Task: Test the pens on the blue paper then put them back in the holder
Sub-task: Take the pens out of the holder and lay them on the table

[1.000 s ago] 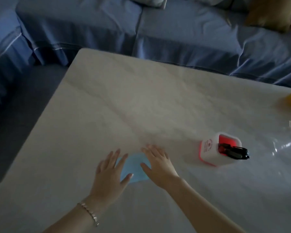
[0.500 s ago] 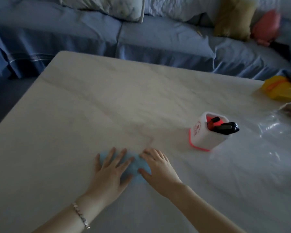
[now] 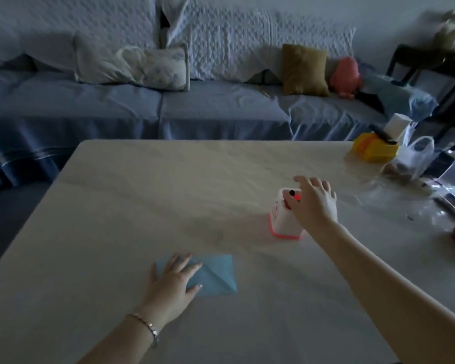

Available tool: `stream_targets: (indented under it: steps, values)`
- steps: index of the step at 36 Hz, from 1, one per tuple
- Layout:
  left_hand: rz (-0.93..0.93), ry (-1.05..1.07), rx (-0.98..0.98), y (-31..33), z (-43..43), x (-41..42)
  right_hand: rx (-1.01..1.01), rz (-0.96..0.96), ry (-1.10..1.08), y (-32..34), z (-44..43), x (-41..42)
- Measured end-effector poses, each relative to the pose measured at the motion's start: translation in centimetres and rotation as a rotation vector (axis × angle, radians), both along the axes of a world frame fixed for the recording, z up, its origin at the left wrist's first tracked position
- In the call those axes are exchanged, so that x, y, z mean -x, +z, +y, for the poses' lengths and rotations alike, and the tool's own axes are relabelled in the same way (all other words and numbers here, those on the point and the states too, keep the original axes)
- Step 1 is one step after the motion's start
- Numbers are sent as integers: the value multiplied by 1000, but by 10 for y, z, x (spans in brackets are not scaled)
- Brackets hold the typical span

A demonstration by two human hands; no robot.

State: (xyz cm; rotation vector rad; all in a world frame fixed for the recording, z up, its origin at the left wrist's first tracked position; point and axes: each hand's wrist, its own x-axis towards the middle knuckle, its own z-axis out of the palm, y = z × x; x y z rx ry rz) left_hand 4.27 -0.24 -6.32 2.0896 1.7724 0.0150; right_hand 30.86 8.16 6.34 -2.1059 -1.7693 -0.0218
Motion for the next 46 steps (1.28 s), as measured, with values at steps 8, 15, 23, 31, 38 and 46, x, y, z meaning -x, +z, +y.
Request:
stream_targets:
  steps: [8, 15, 23, 31, 38, 46]
  values:
    - [-4, 47, -32, 13, 5, -5, -40, 28, 4, -11, 17, -7]
    - [-380, 122, -456, 34, 18, -15, -529, -24, 136, 26, -11, 9]
    - [-1403, 382, 264, 105, 15, -38, -637, 567, 432, -7, -78, 86]
    - [-1250, 443, 9, 110, -6, -18, -220, 883, 476, -39, -105, 130]
    - [-724, 146, -203, 105, -24, 3, 165, 1200, 387, -19, -88, 144]
    - [-705, 201, -115, 108, -39, 7, 338, 1400, 346, -17, -94, 162]
